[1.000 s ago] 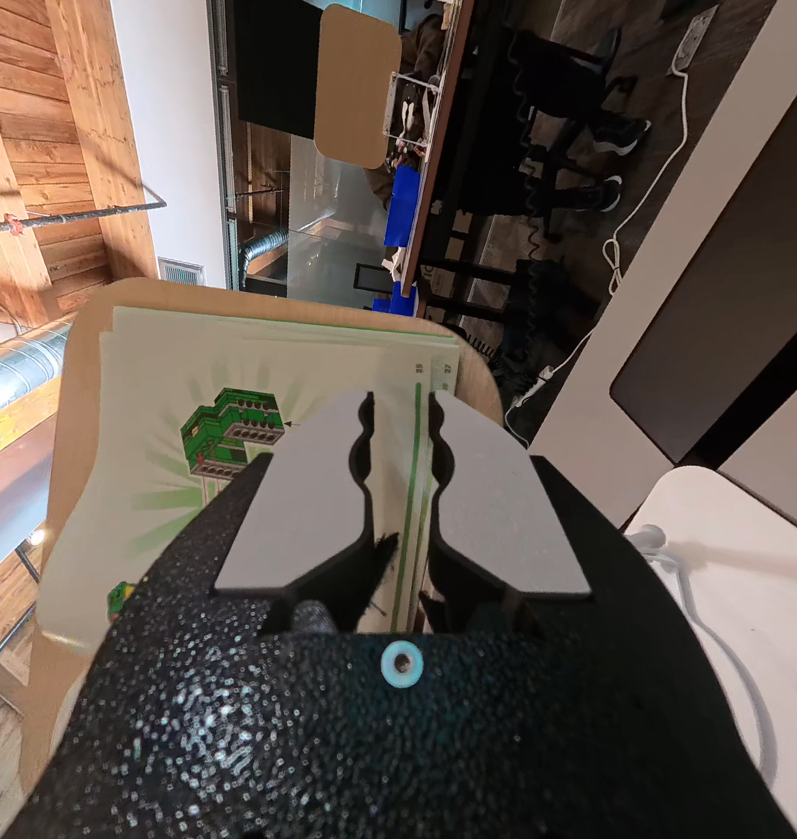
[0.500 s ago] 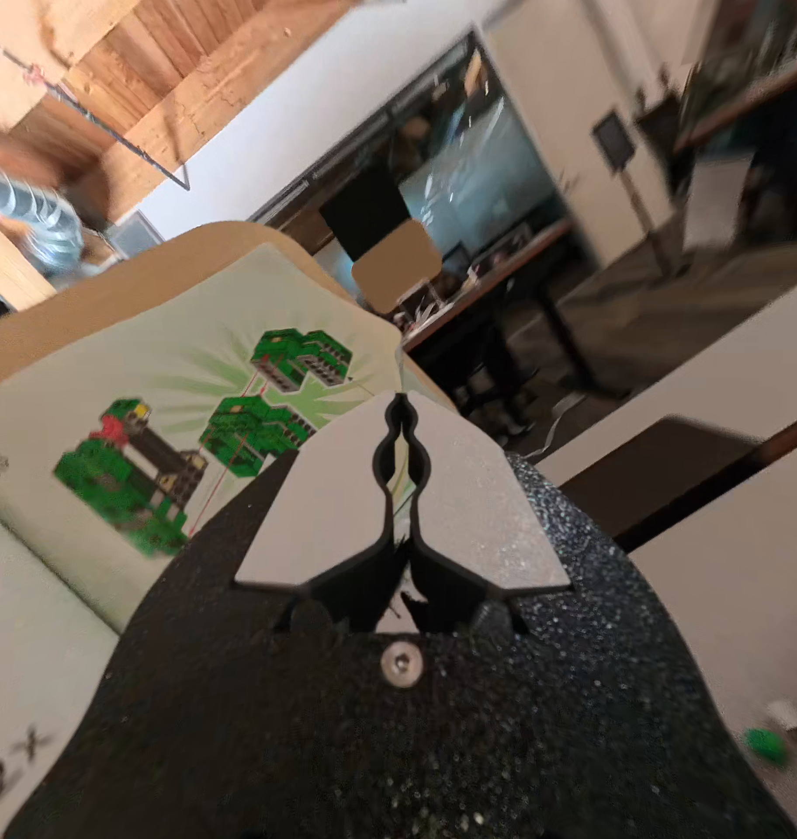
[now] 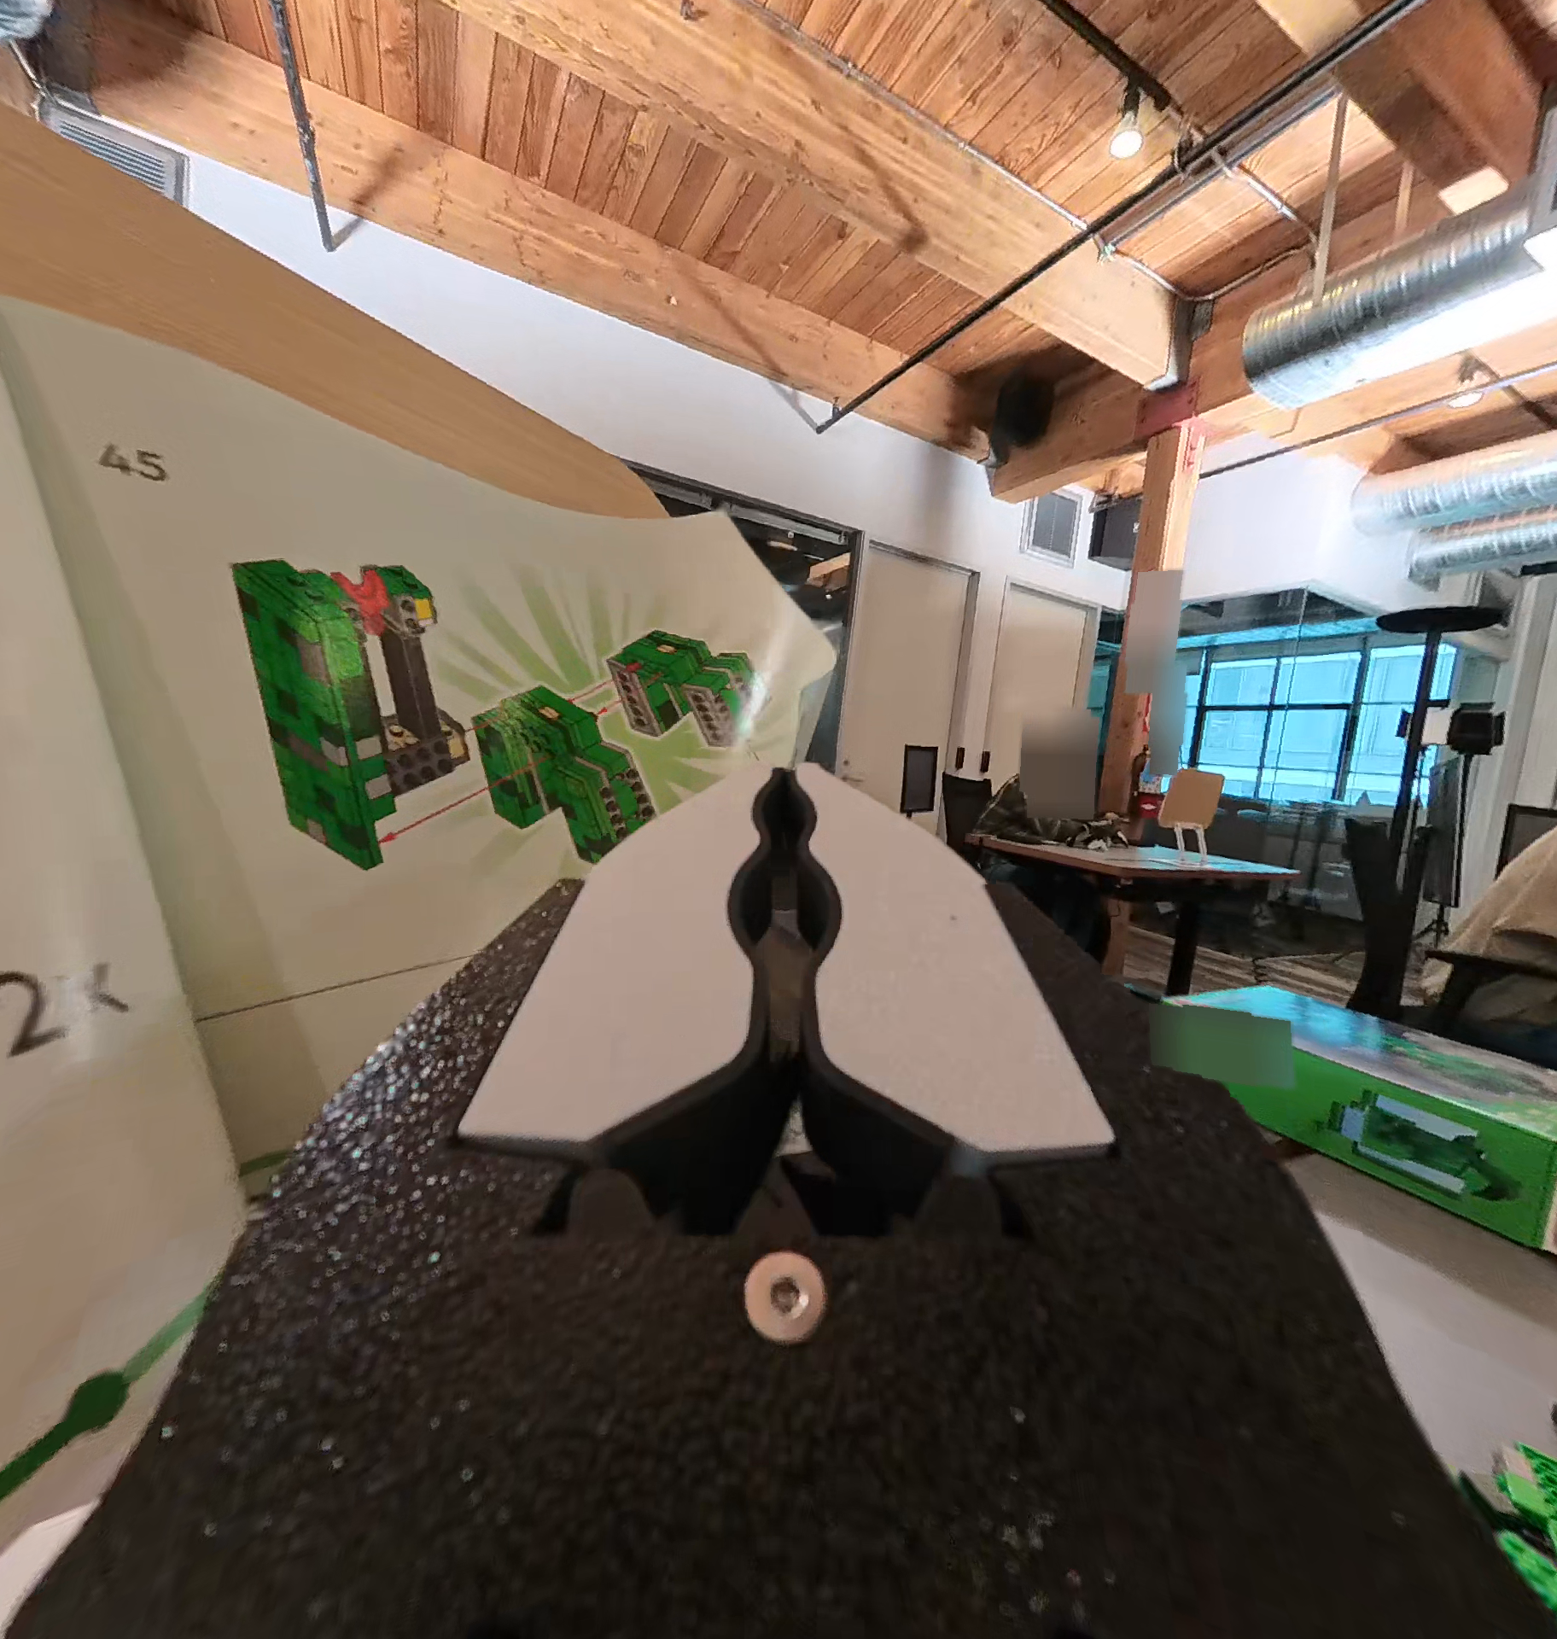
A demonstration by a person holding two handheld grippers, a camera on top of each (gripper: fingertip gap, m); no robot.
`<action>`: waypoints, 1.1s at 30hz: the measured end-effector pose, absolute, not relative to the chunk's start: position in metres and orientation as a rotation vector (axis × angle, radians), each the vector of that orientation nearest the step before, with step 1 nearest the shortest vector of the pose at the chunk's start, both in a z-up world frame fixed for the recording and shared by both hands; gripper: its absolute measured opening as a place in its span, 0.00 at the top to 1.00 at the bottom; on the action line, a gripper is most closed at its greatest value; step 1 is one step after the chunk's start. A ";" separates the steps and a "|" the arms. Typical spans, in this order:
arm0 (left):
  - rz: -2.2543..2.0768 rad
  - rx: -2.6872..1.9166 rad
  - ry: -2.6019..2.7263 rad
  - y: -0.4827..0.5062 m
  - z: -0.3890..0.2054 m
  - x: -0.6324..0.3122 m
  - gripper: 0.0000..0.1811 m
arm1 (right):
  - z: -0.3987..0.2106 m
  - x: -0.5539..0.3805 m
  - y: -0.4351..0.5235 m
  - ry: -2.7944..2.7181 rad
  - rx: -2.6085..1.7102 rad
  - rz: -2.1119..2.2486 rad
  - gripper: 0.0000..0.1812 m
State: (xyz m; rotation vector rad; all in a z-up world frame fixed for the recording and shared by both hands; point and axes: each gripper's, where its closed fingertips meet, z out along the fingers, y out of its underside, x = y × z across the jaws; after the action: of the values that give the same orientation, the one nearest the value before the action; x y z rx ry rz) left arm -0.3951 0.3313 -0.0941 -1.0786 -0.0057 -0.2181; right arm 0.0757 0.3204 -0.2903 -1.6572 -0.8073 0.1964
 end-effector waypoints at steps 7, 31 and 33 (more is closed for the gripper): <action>-0.211 -0.867 -0.328 0.267 -0.097 -0.454 1.00 | -0.290 0.076 0.320 -0.804 -1.656 0.198 0.88; 1.448 -1.361 0.776 0.428 -0.152 -0.391 0.56 | -0.289 0.075 0.319 -0.809 -1.653 0.197 0.88; 1.499 -1.360 0.833 0.433 -0.153 -0.394 0.58 | -0.289 0.074 0.319 -0.809 -1.653 0.200 0.88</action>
State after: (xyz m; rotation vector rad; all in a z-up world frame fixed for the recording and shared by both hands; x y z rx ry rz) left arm -0.3938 0.4326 -0.1534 -1.3599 0.8332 1.4988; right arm 0.0744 0.3194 -0.2894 -1.6533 -0.8089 0.1999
